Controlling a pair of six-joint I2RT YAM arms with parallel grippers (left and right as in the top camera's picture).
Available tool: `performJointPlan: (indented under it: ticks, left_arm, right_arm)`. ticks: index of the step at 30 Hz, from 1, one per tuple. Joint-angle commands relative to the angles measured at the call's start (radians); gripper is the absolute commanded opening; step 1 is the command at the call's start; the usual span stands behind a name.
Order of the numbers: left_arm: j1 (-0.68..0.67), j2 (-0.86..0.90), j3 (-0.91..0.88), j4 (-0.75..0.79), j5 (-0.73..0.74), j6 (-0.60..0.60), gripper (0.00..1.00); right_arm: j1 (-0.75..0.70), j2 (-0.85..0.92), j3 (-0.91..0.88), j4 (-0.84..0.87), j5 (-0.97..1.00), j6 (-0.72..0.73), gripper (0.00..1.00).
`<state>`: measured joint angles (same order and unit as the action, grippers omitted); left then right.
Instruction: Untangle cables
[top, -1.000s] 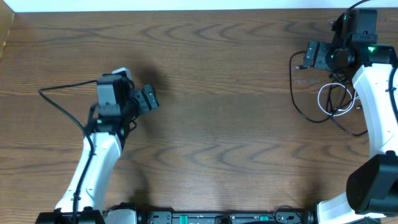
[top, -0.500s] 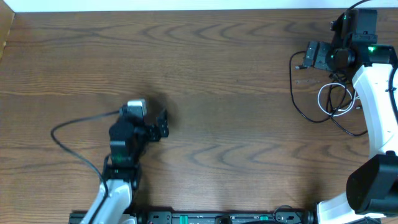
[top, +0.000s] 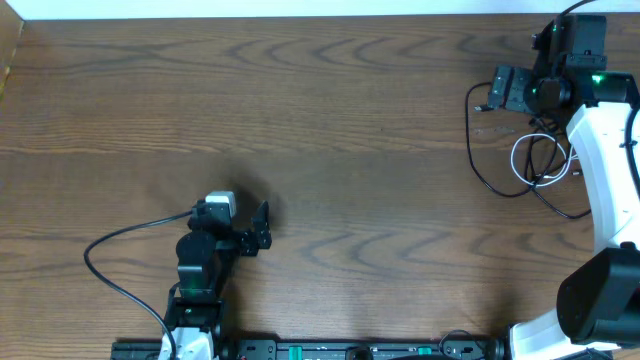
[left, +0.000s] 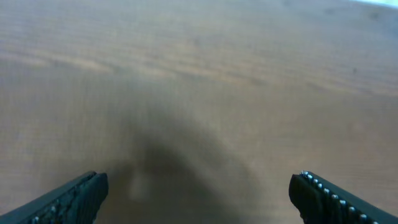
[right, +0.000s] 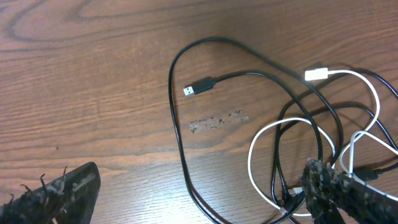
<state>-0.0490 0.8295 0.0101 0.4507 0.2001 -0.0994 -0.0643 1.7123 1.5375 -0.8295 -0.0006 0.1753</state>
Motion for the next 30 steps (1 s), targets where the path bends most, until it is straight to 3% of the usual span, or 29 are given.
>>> performJointPlan:
  ticks: [1,7,15,30]
  left_arm:
    - [-0.003,-0.075,-0.006,-0.069,-0.01,0.018,0.98]
    - [-0.003,-0.192,-0.006,-0.164,-0.009,0.017,0.98]
    - [-0.002,-0.521,-0.006,-0.499,-0.01,0.034,0.98]
    - [-0.003,-0.799,-0.006,-0.507,0.0,0.035,0.98]
  right_arm:
    - [-0.007,0.008,0.003,-0.001,0.013,0.003,0.99]
    - [-0.007,0.008,0.003,-0.001,0.013,0.003,0.99]
    - [-0.007,0.008,0.003,-0.001,0.013,0.003,0.99]
    - [-0.007,0.008,0.003,-0.001,0.013,0.003,0.99]
